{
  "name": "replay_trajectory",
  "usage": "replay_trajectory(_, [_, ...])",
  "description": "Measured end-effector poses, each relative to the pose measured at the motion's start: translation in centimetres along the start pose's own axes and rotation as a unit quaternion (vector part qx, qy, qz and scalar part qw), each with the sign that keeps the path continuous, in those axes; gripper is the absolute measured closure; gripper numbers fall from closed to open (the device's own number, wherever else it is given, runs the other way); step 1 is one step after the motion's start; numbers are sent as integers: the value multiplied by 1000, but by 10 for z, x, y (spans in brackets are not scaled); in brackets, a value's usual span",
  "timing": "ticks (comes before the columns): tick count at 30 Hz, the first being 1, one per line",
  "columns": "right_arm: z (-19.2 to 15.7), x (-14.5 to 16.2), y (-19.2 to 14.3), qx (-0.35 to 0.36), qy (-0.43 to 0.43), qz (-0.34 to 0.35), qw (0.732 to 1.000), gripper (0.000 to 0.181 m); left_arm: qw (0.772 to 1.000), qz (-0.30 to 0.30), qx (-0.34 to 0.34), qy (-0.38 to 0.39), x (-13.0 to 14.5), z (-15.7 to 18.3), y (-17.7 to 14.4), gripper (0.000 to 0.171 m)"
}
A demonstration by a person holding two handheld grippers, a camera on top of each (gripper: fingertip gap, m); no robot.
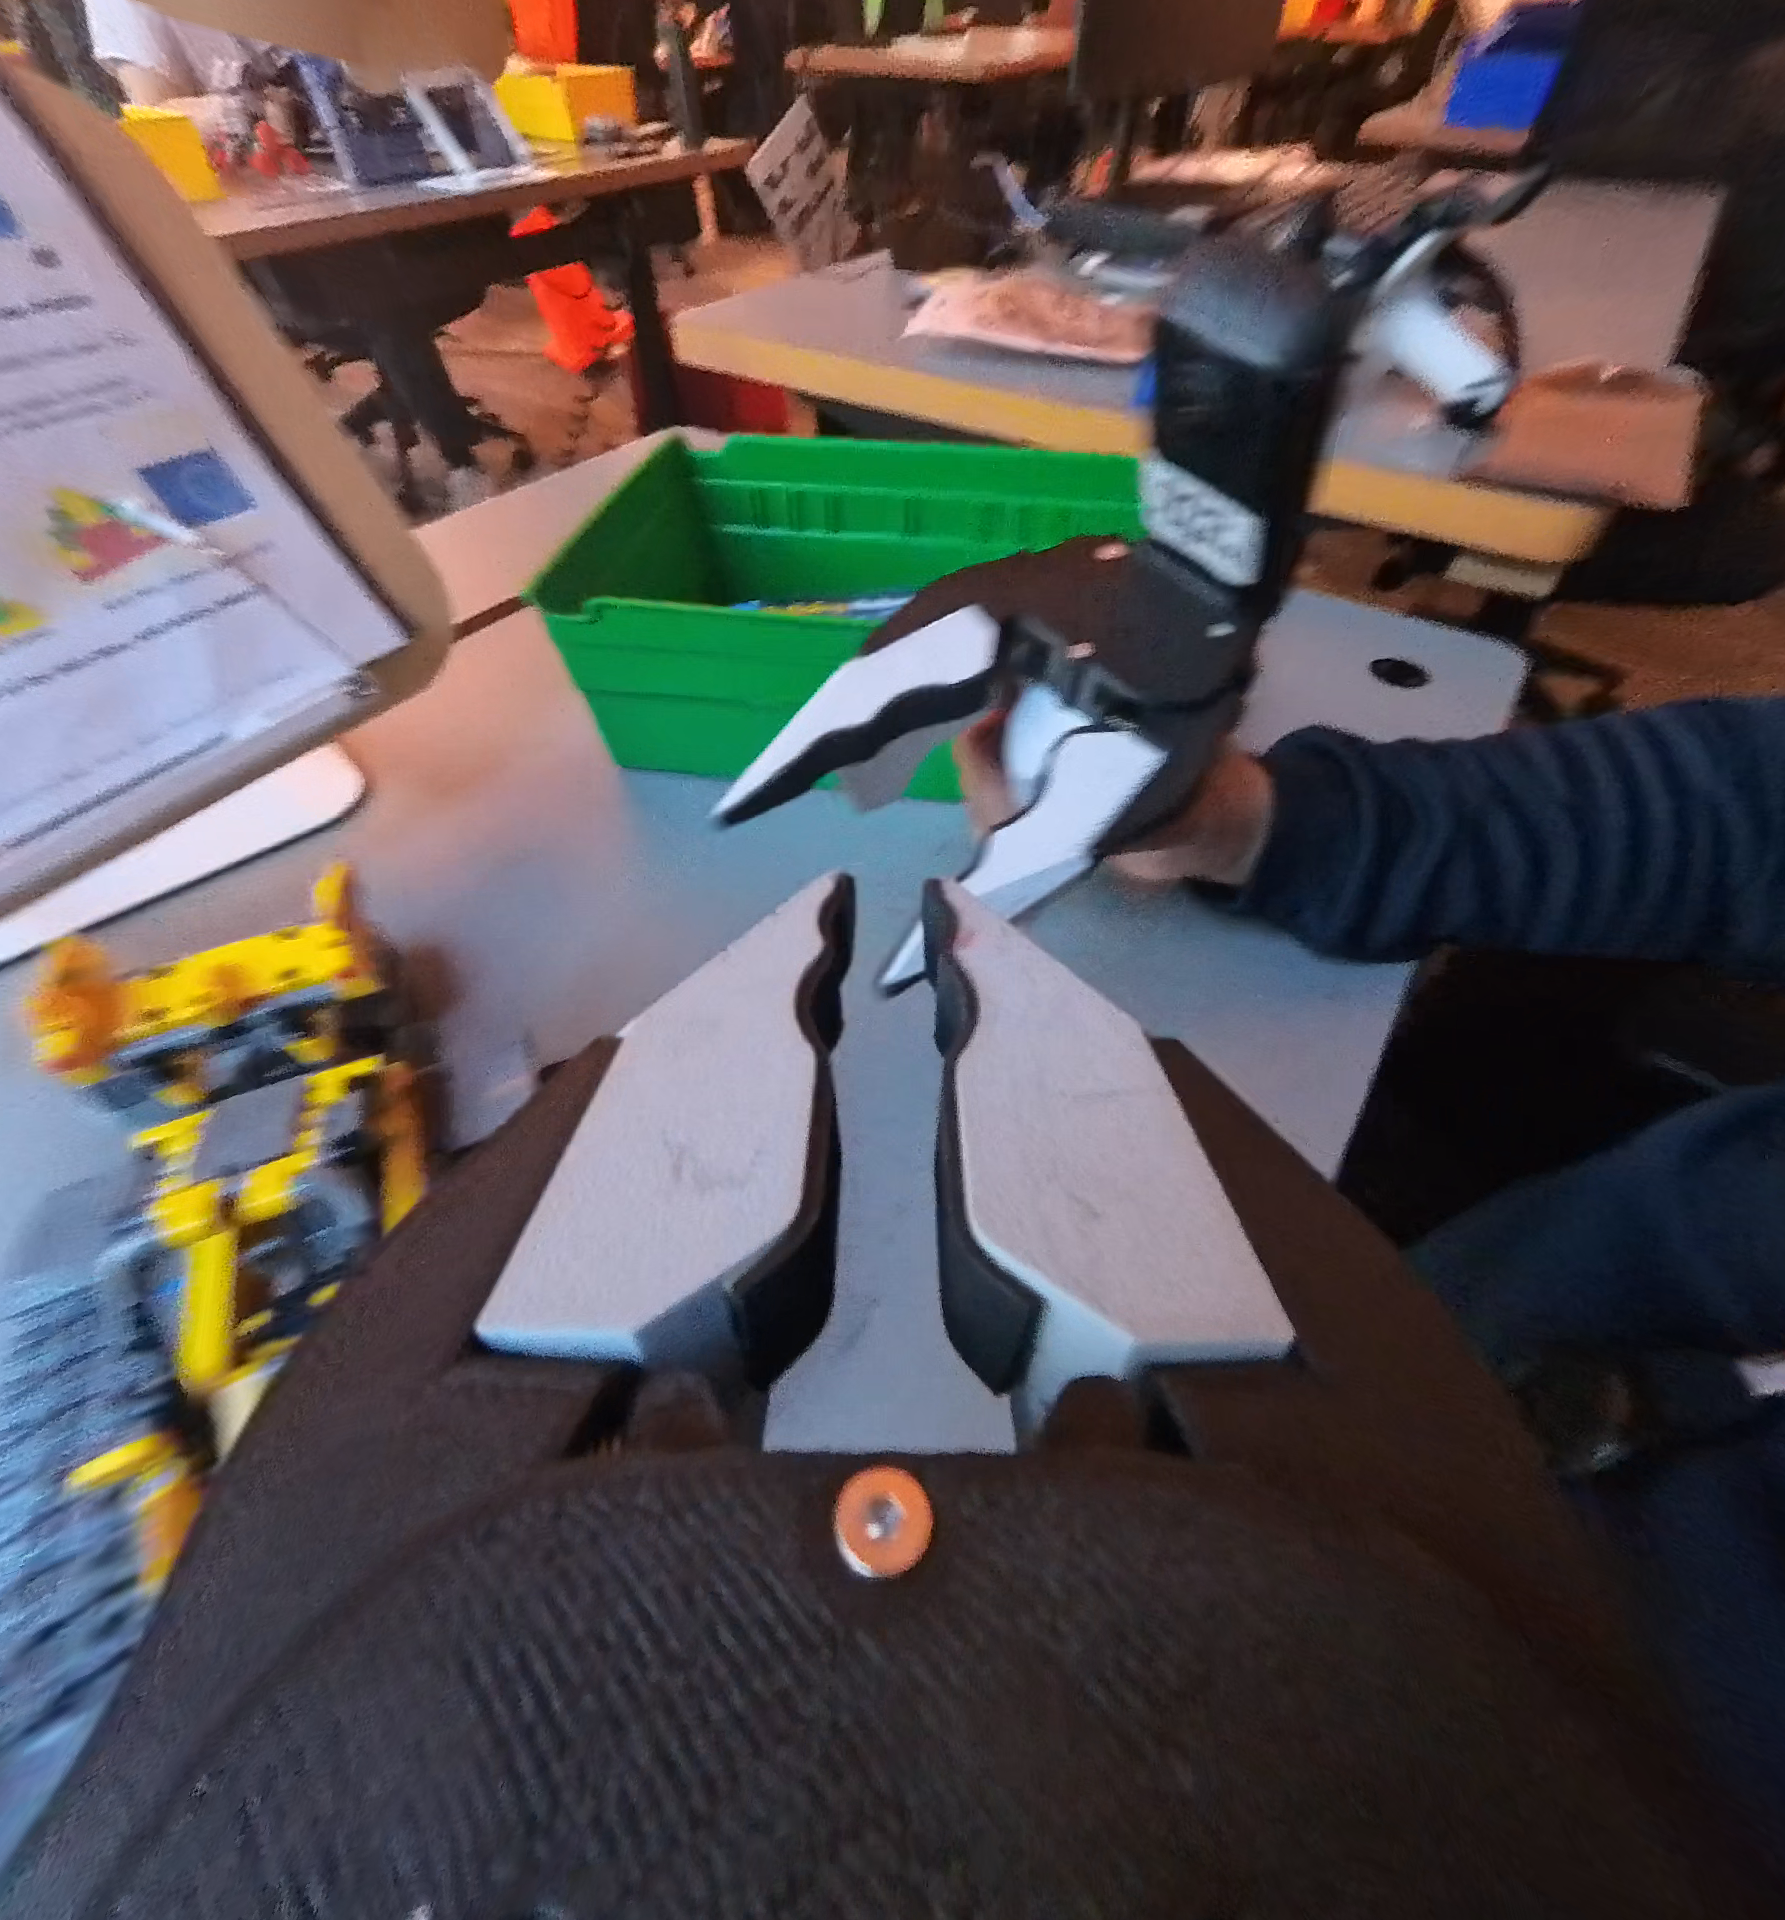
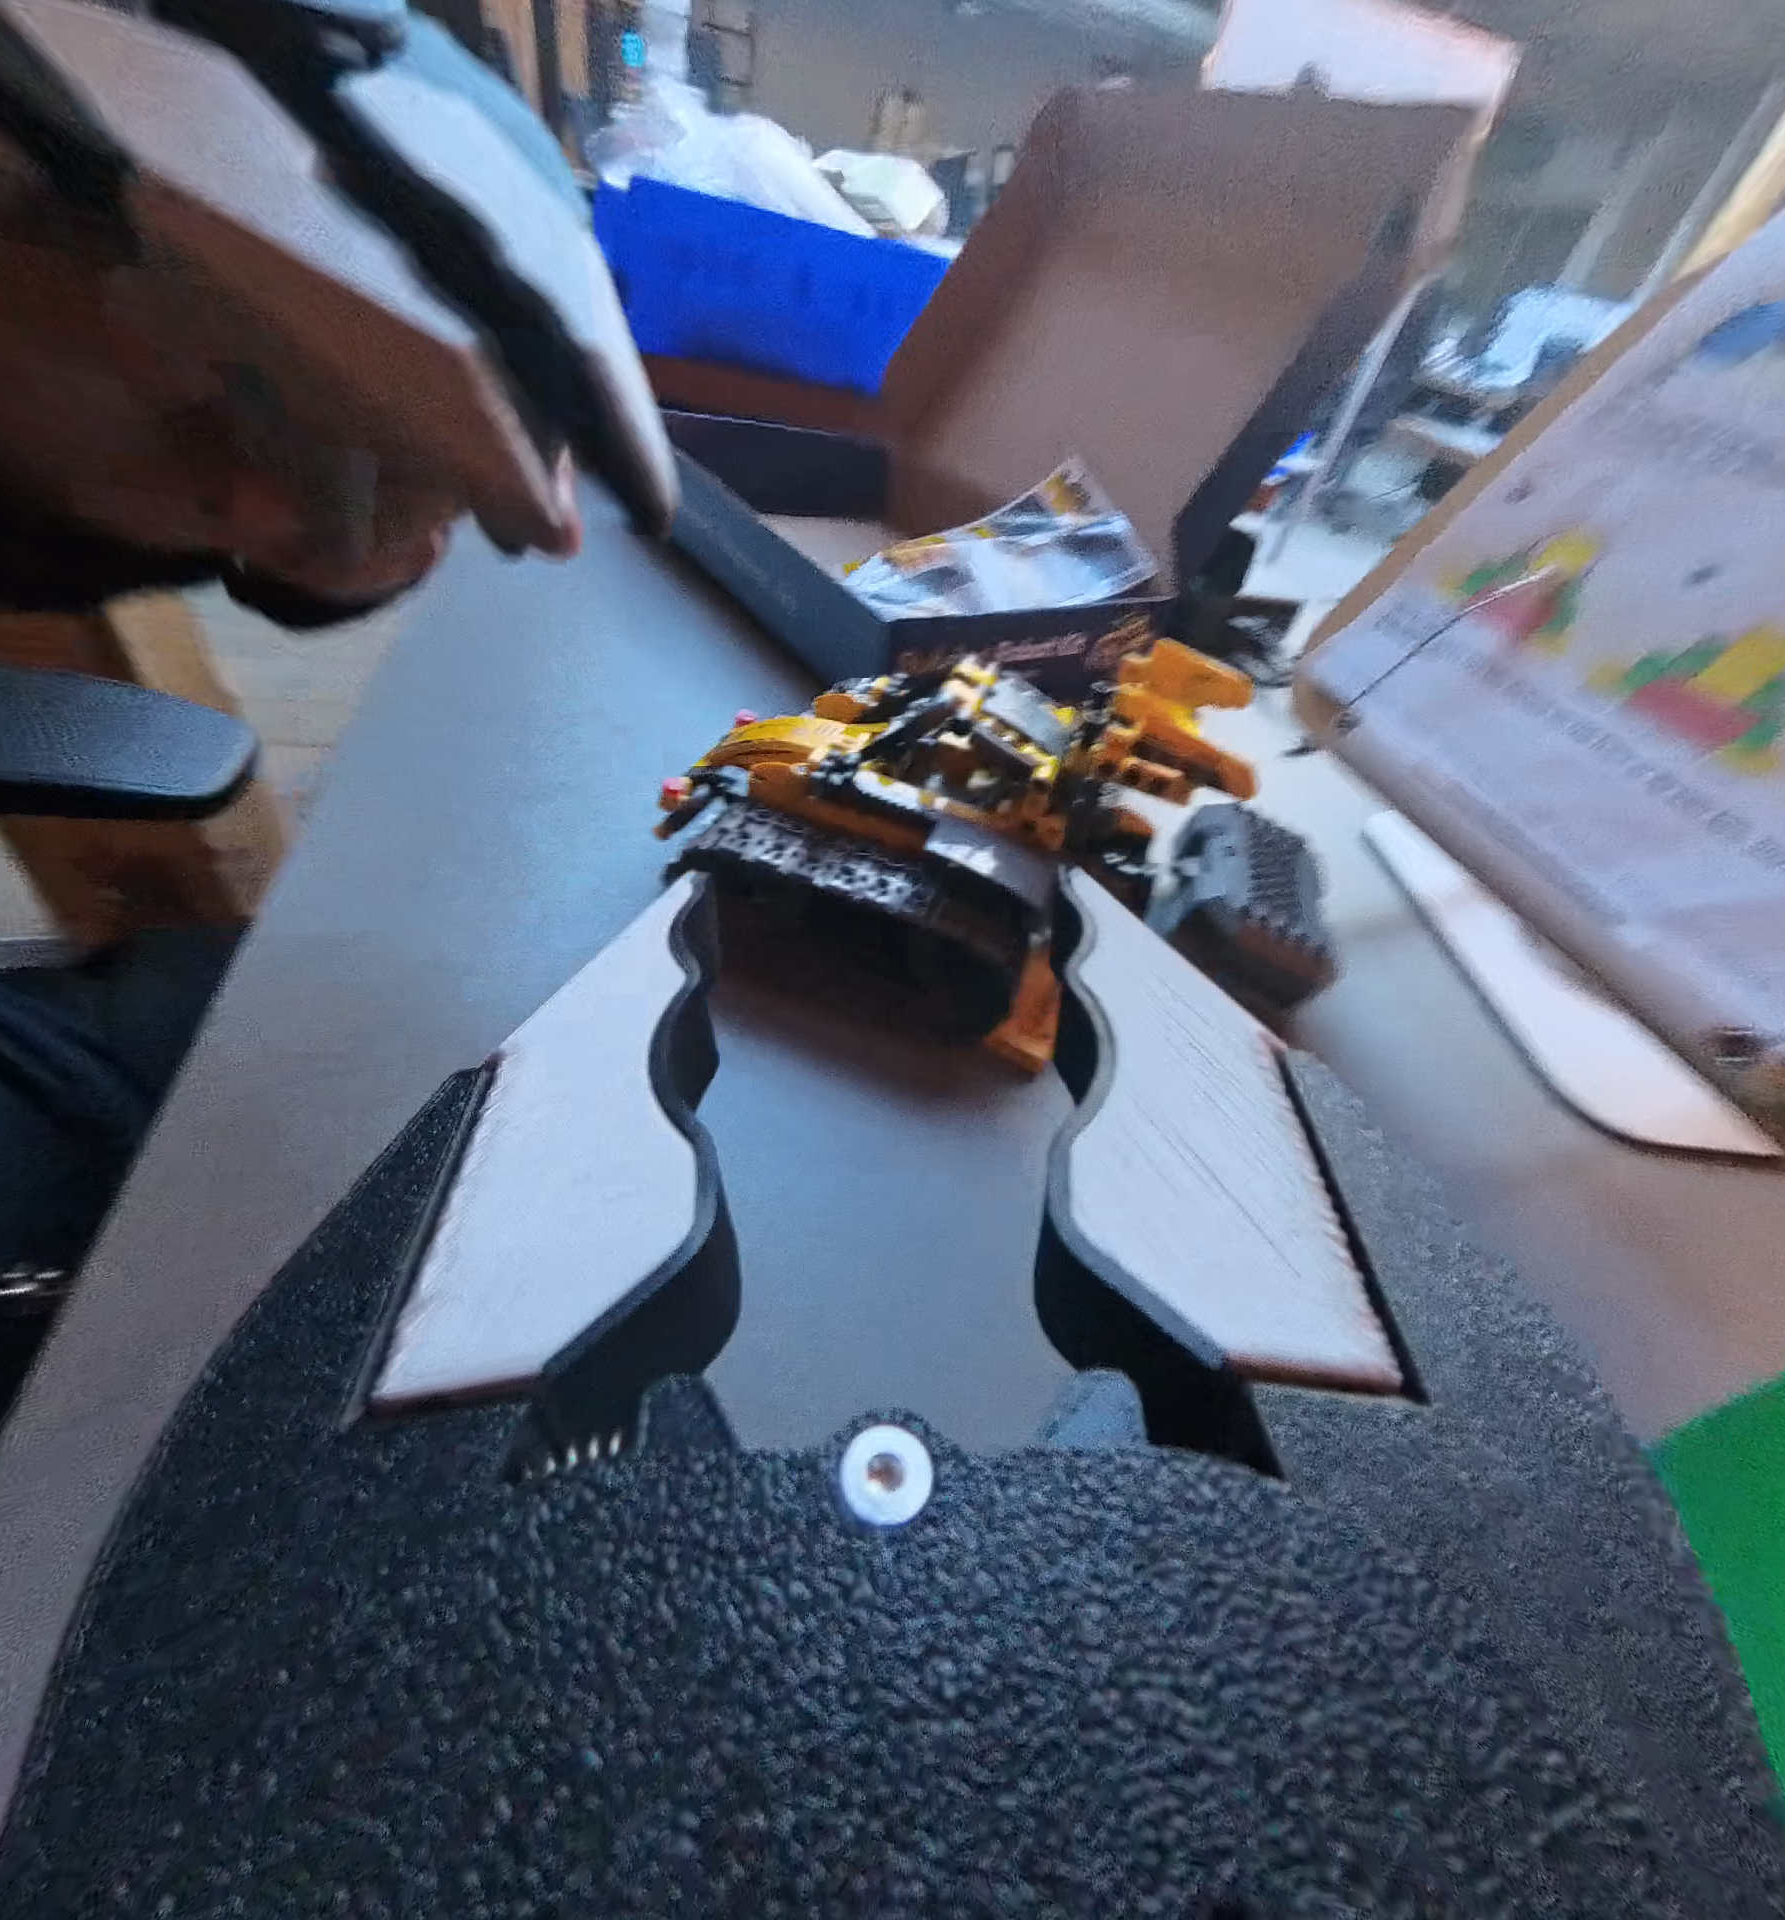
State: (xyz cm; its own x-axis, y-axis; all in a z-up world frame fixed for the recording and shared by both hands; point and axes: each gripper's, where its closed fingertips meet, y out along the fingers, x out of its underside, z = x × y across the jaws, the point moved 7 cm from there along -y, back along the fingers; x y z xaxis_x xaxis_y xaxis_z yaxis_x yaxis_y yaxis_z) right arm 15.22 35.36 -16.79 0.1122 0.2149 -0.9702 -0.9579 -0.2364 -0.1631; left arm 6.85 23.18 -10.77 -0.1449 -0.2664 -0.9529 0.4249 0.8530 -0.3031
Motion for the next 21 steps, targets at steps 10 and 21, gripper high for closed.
replay_trajectory(10, [5,25,5,30,17,-58,998,116,961,-202,-189,-11,63,-93,-54,95])
replay_trajectory(21, [14,41,11,12,73,-107,992,128,957,-254,-124,-67,105,-142,-19,86])
